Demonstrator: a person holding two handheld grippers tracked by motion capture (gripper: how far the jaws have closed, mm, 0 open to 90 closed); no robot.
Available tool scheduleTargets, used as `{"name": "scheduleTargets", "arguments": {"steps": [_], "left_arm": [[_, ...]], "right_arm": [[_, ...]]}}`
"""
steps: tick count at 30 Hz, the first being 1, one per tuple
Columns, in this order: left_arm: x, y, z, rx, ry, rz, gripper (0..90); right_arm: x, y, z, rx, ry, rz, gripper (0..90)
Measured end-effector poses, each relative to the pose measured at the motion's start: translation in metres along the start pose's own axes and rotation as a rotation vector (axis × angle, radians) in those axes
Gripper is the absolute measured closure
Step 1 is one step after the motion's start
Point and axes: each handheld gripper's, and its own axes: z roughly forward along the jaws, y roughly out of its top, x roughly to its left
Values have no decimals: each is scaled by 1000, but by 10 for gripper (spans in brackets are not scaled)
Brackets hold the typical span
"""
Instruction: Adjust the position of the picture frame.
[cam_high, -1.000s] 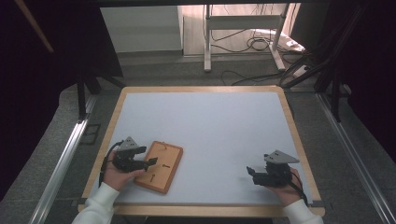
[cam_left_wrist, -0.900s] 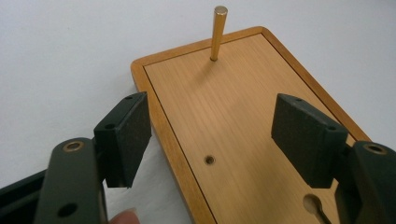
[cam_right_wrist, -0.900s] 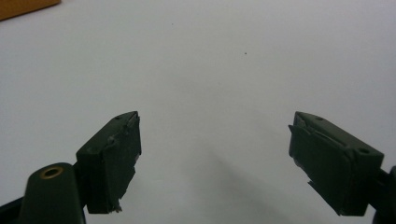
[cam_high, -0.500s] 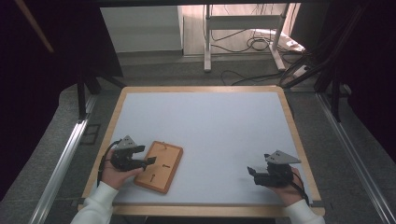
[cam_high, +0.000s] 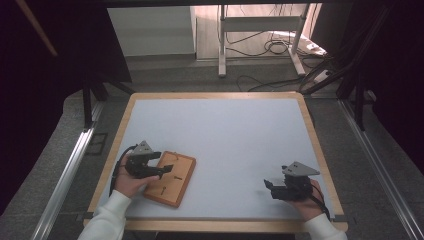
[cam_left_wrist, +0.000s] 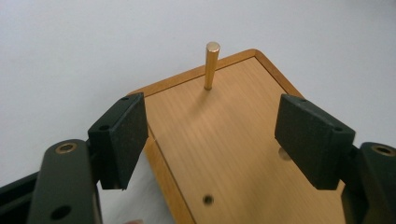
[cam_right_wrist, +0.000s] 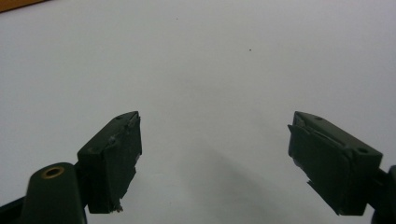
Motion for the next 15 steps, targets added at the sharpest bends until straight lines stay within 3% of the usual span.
{"name": "scheduleTargets", "arguments": {"steps": [5,15], "left_arm": [[1,4,9,10,11,21,311],[2,14,28,11,0,56,514]], "right_arm": [[1,-1,2,8,0,-4,175],[2,-2,4,24,5,-5,175]]}}
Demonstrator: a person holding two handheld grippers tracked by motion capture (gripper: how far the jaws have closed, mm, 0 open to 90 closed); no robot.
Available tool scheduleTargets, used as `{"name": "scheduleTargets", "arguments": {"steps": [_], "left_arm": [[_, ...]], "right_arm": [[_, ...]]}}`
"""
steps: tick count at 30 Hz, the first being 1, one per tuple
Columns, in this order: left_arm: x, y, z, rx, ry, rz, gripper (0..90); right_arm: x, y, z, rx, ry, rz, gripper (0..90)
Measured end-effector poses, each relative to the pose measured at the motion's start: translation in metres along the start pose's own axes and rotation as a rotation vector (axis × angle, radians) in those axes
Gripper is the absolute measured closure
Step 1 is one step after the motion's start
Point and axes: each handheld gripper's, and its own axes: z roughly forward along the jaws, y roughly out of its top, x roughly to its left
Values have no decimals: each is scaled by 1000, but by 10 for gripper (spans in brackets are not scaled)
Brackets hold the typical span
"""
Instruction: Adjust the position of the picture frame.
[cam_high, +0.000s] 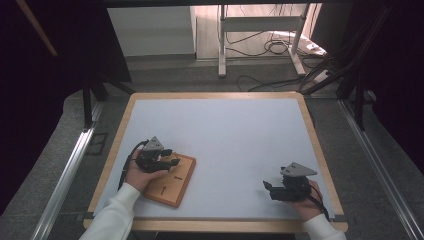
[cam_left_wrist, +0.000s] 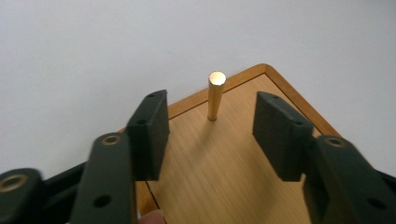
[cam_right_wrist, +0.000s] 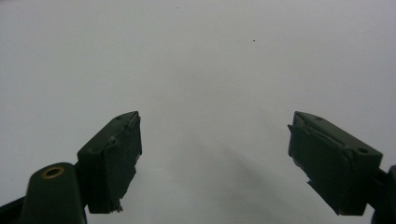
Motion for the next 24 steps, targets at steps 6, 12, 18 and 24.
{"name": "scheduleTargets", "arguments": {"steps": [6,12,18,24], "left_arm": [[0,5,9,-2,-21,10,591],[0,5,13,9,-27,7,770],[2,5,13,8,-21,-8,846],[3,7,12,19,-31,-49,850]], "right_arm": [[-1,0,-1,-23,35,20,175],[-1,-1,0,-28,56,11,175],[0,-1,-1,-26,61,3,174],[0,-1,0,-24,62,1,175]]}}
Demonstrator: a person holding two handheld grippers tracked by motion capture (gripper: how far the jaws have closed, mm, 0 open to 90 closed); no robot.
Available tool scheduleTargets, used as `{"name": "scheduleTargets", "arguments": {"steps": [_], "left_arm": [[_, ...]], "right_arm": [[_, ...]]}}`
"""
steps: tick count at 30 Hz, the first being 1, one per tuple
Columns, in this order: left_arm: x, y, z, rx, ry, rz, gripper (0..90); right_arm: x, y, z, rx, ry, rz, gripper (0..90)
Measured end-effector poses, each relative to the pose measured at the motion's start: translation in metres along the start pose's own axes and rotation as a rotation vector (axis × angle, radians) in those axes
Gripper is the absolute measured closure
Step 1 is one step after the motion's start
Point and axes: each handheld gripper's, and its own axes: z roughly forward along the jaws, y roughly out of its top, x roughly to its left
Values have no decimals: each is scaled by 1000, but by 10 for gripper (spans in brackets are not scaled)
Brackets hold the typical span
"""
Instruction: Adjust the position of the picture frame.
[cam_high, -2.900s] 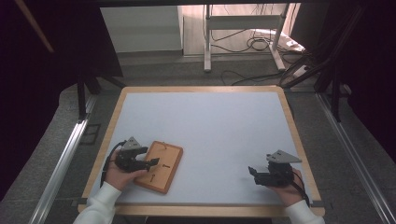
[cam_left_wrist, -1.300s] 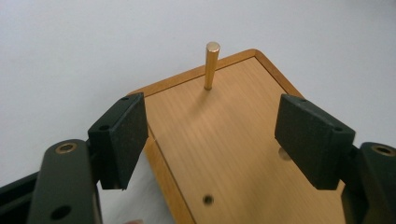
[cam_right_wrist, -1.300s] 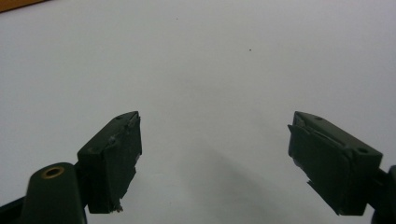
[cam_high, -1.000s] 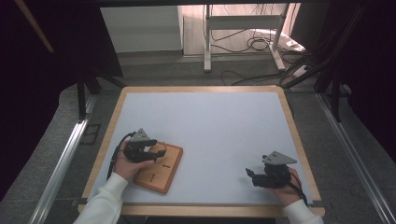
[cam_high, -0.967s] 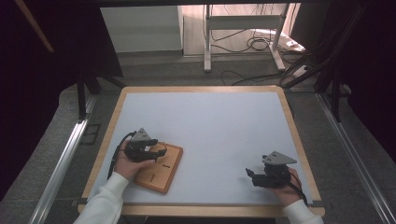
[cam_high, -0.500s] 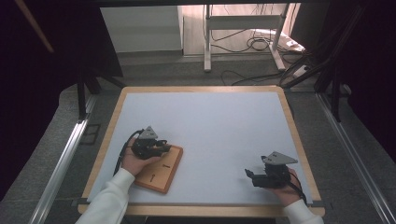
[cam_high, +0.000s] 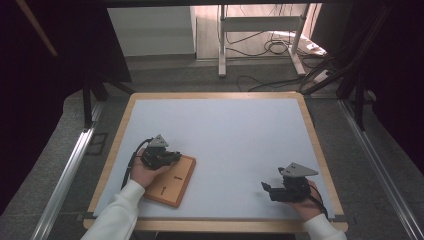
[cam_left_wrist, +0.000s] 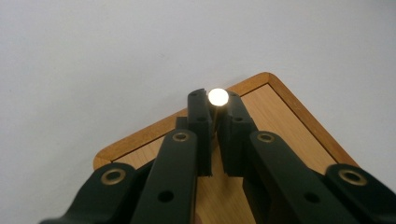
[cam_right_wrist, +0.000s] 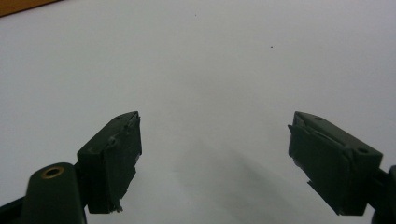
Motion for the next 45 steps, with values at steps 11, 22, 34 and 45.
{"name": "scheduleTargets", "arguments": {"steps": [11,22,34,45], "left_arm": [[-15,11,-2,8,1,12,849],[-35,33,18,24,-19,39,849],[-50,56,53,50,-49,52,849],[-42,41,27,18,-25,54,455]], "right_arm": [[1,0,0,0,-3,-3,175],[0,0,0,6,-6,-4,175],[0,-1,1,10,-5,-8,174],[0,-2,-1,9,-10,-6,174]]}}
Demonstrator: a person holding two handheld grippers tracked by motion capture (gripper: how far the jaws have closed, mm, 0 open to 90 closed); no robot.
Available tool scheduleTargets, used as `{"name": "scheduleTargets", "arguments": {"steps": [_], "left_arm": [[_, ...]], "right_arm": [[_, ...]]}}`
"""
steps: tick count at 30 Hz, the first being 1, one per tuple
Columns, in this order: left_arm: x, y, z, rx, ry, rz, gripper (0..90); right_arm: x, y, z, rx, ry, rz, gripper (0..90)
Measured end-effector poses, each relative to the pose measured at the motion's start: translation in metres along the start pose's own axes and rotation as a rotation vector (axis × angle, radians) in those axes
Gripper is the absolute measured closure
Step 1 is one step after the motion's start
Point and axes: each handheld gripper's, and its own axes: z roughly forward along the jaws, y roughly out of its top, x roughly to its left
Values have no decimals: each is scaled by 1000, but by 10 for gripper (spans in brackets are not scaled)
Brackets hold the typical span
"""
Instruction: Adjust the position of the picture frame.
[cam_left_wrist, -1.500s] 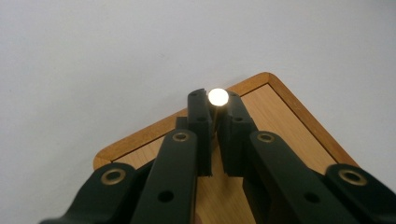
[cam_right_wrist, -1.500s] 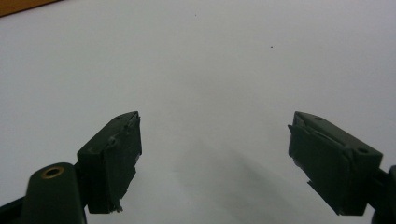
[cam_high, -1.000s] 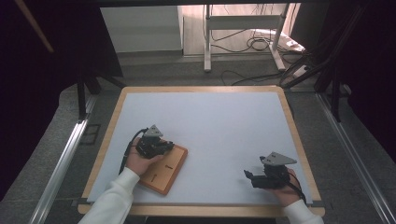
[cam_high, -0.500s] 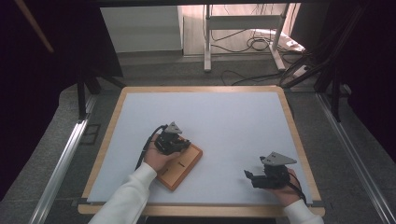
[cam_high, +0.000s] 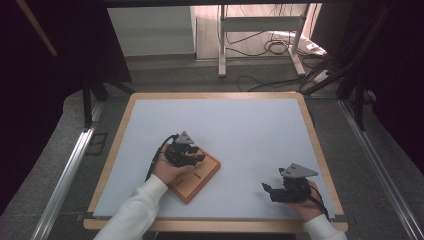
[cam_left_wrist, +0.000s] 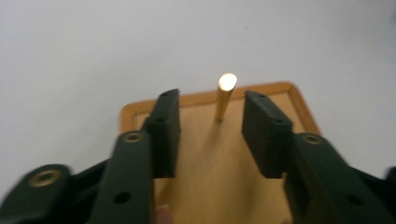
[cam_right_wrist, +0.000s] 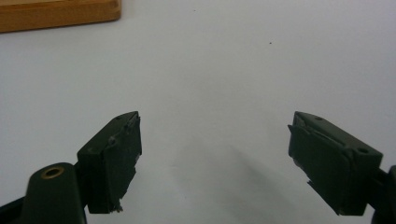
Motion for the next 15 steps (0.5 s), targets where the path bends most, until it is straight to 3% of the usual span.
{"name": "scheduleTargets", "arguments": {"steps": [2,4,10,11,12,14,15], "left_arm": [[4,-9,-17,-16,-2,-7,403],[6,-12,-22,-18,2,-3,367],[20,-30,-45,-25,27,-28,371],[23,-33,-47,-25,27,-34,404],[27,-37,-53,-23,26,-43,537],[28,-39,-55,-15,33,-47,696],[29,-40,-57,-10,43,-39,696]], "right_arm": [[0,0,0,-1,0,0,175],[1,0,0,1,1,0,174],[1,0,1,4,-1,-6,175],[0,0,1,4,-2,-5,174],[1,0,1,3,-4,-4,174],[0,0,1,4,-4,-5,174],[0,0,1,4,-4,-6,174]]}}
